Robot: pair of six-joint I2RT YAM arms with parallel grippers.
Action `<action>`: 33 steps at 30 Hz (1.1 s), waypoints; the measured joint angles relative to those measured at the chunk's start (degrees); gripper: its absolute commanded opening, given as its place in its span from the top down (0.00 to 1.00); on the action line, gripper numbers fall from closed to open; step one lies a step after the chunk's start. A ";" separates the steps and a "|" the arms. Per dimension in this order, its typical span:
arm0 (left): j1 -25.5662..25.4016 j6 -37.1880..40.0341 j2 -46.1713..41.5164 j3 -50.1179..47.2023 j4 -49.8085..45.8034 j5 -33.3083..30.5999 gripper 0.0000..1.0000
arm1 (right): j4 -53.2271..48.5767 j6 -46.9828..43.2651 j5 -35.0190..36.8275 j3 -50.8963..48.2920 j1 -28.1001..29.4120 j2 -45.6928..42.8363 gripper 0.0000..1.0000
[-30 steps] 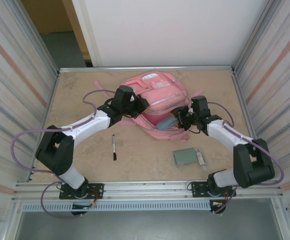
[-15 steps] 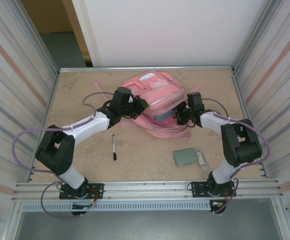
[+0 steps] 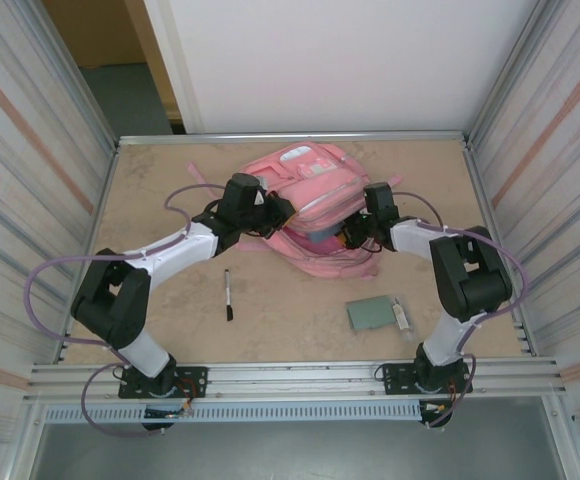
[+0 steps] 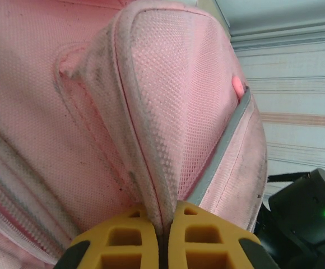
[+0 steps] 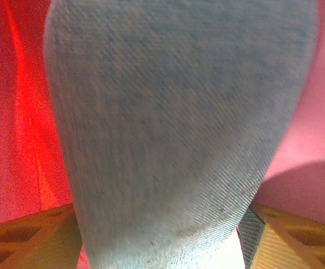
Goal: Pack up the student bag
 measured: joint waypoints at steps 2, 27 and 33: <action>0.33 0.13 0.00 -0.02 -0.02 0.37 1.00 | 0.22 -0.66 0.02 0.55 0.39 -0.07 0.30; 1.62 0.26 1.53 1.84 -0.33 3.78 1.00 | 14.53 -0.42 -0.33 1.05 0.66 5.86 0.58; 2.25 0.26 4.26 4.04 -0.57 6.36 1.00 | 17.53 3.69 -0.66 5.92 2.51 9.75 0.60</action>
